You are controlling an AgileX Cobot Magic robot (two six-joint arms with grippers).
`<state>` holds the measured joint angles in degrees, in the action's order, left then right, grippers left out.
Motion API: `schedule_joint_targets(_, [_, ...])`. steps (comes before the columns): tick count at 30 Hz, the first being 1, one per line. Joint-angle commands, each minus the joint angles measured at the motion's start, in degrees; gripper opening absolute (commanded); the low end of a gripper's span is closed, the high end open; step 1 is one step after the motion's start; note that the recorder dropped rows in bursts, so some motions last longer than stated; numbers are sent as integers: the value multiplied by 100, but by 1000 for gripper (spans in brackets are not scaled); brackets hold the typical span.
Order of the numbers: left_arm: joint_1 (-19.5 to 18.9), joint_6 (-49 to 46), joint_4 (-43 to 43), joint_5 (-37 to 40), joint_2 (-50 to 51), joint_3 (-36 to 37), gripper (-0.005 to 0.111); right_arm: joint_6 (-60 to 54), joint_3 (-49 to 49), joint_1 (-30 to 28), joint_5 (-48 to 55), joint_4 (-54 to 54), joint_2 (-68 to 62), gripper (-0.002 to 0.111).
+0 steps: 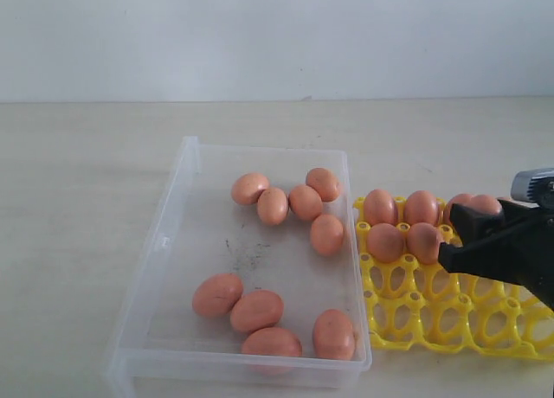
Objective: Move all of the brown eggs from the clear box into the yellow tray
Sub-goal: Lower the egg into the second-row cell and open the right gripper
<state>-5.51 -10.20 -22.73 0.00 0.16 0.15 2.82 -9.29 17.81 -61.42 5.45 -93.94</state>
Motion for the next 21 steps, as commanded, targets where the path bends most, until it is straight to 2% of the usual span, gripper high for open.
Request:
schedule_joint_targets(1, [27, -43, -19, 0, -16, -15, 4, -282, 0, -19, -281, 132, -214, 0])
schedule_joint_targets(6, [27, -43, -19, 0, -16, -15, 4, -161, 0, -19, -854, 173, -695, 0])
schedule_joint_targets(13, [27, -43, -19, 0, -16, -15, 4, 142, -152, -19, -854, 158, -1345, 0])
schedule_joint_targets(21, [27, -43, -19, 0, -16, -15, 4, -24, -281, -19, -854, 158, -1403, 0])
